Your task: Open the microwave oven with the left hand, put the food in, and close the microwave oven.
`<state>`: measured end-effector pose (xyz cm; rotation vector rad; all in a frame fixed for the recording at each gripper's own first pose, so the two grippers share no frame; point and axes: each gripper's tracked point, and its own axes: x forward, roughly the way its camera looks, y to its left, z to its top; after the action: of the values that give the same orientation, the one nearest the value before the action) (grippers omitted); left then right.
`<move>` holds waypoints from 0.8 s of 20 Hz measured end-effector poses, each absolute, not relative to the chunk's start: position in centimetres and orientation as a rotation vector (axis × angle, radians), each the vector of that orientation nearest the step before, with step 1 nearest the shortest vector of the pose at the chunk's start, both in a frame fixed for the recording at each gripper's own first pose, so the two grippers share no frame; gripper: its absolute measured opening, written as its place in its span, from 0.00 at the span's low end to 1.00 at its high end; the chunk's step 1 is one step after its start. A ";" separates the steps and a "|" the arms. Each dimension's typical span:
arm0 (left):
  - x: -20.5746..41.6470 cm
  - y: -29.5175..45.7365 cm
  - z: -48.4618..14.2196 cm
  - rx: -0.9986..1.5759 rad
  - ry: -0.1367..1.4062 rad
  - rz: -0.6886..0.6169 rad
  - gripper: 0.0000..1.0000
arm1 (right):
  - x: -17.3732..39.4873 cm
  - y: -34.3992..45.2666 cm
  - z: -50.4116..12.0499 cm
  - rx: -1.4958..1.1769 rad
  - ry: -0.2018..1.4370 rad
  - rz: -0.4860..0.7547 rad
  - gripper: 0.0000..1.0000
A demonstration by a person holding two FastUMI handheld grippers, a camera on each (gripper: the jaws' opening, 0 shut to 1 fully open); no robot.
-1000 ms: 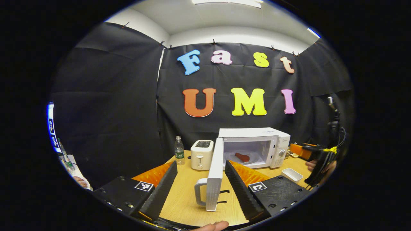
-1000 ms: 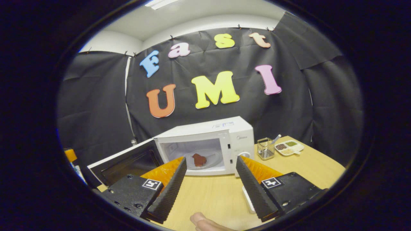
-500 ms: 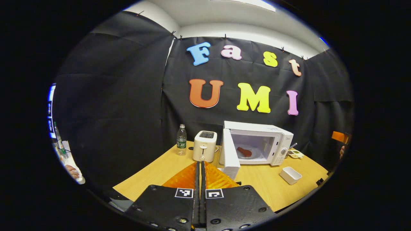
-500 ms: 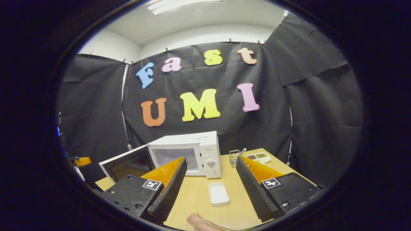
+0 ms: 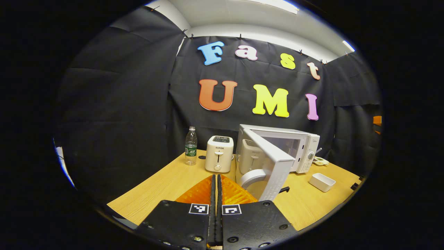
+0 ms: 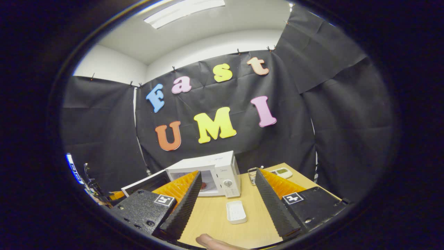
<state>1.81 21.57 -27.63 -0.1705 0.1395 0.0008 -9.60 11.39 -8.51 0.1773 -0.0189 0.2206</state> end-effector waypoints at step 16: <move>2.9 14.6 -30.2 -0.202 0.157 -0.155 0.00 | -11.7 9.9 -6.8 0.077 -0.105 0.168 0.98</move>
<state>2.90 14.60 -30.17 -0.2016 0.1566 -0.1550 -11.66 9.87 -6.77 0.0773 -0.1049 0.1675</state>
